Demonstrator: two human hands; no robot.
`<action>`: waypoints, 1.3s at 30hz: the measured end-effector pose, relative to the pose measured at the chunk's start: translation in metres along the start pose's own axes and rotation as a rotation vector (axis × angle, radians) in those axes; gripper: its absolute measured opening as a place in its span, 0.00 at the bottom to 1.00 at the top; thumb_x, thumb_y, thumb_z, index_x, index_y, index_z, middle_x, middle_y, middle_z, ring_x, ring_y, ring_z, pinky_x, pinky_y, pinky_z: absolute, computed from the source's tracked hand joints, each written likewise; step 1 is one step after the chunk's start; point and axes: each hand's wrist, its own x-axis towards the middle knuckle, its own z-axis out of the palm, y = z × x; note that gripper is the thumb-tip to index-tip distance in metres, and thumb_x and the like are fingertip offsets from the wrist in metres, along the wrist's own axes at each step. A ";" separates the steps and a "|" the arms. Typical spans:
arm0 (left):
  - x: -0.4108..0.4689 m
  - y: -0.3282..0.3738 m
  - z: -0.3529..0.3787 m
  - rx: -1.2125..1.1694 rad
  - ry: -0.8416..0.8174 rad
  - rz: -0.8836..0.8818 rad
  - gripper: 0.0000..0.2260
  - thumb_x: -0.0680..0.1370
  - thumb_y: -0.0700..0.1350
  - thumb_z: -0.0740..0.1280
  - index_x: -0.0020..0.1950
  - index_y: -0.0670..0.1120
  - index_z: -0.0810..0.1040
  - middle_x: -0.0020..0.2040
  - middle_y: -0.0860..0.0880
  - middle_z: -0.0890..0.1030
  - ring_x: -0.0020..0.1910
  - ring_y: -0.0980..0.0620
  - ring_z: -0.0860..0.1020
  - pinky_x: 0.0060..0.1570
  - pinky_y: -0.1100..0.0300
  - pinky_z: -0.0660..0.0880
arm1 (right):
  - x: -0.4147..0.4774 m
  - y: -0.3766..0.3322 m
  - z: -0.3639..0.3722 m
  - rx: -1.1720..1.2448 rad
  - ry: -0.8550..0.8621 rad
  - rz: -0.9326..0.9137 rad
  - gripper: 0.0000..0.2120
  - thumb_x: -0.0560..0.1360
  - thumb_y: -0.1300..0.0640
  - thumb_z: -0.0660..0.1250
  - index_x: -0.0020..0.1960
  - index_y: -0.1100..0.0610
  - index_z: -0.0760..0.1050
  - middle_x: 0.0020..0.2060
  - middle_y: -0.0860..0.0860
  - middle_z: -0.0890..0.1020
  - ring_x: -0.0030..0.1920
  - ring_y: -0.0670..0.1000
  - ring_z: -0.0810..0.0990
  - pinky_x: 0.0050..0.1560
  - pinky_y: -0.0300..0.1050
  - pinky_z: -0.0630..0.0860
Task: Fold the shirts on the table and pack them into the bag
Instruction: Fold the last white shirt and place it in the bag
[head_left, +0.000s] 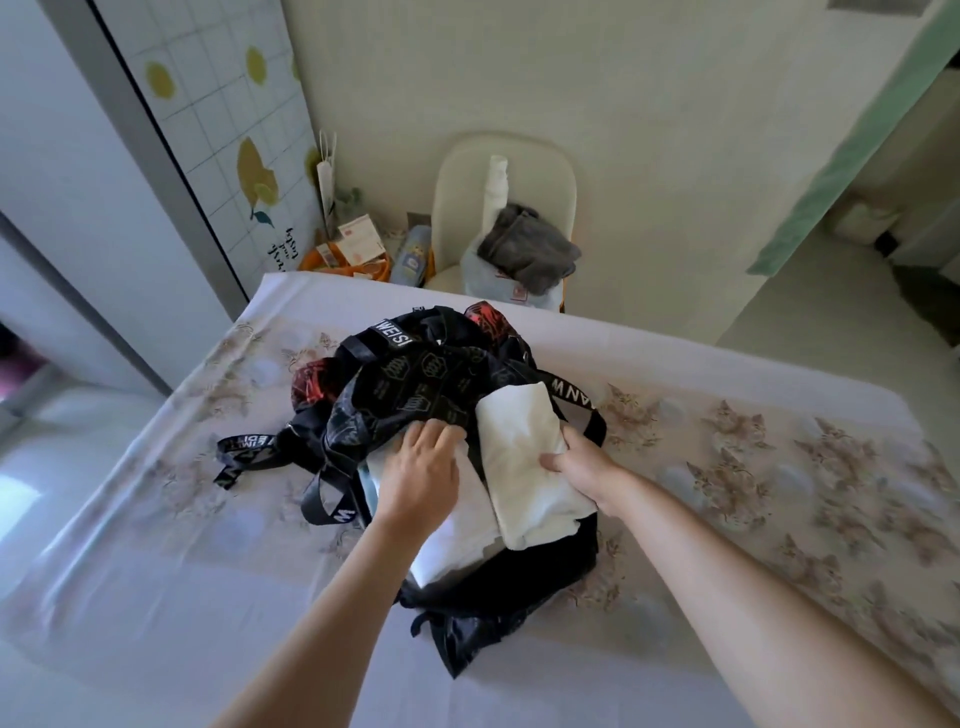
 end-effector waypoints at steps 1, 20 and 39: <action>0.007 -0.001 0.000 0.038 0.132 0.107 0.14 0.74 0.38 0.61 0.58 0.47 0.79 0.54 0.50 0.76 0.53 0.45 0.74 0.52 0.52 0.72 | 0.002 -0.004 0.002 -0.117 0.017 -0.006 0.28 0.79 0.57 0.65 0.76 0.47 0.61 0.65 0.52 0.76 0.59 0.54 0.77 0.59 0.50 0.75; 0.127 0.009 -0.040 -0.022 0.120 -0.303 0.12 0.83 0.54 0.60 0.53 0.52 0.82 0.44 0.51 0.84 0.42 0.47 0.81 0.34 0.56 0.73 | 0.022 0.002 0.027 -0.678 0.074 -0.604 0.29 0.78 0.54 0.66 0.76 0.42 0.62 0.79 0.49 0.54 0.73 0.55 0.64 0.69 0.48 0.69; 0.019 0.049 0.019 -0.085 0.071 0.126 0.10 0.79 0.43 0.62 0.59 0.46 0.78 0.58 0.51 0.77 0.56 0.48 0.74 0.53 0.51 0.74 | 0.033 0.023 0.026 -0.499 0.274 -0.691 0.21 0.82 0.48 0.54 0.70 0.57 0.71 0.70 0.56 0.71 0.69 0.55 0.71 0.68 0.49 0.71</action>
